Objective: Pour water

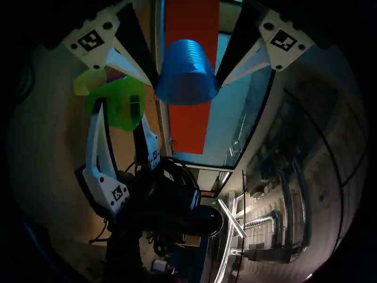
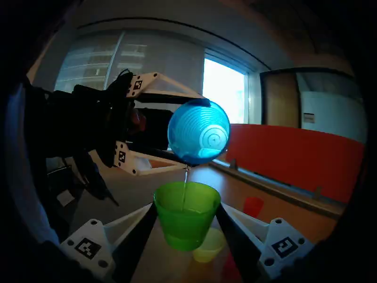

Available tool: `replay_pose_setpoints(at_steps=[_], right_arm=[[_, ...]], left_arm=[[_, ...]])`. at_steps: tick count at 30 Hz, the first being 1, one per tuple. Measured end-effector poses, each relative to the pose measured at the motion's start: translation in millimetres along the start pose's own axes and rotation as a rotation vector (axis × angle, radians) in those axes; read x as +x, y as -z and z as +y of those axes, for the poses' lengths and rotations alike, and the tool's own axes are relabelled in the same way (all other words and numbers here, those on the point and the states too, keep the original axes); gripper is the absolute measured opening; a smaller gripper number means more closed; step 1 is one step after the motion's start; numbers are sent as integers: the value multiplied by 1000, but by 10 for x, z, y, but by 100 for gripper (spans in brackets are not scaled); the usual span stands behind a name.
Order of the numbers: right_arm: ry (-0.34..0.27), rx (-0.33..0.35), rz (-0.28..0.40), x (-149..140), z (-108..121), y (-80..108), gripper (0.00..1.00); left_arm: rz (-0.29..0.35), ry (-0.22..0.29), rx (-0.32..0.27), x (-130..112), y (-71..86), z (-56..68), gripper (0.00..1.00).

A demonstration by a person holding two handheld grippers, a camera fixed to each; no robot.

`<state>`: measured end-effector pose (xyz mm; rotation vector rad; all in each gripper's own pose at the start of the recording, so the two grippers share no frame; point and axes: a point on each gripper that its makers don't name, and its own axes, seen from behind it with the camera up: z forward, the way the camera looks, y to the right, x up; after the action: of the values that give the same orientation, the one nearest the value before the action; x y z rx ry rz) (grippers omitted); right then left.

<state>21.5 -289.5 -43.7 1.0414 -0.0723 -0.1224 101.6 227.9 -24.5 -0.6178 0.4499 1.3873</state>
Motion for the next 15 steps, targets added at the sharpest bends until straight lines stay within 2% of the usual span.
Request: replay_pose_setpoints(at_steps=[15], right_arm=[[1, 1, 3, 8, 3, 2, 90]], left_arm=[[3, -36, 1, 23, -12, -22, 86]])
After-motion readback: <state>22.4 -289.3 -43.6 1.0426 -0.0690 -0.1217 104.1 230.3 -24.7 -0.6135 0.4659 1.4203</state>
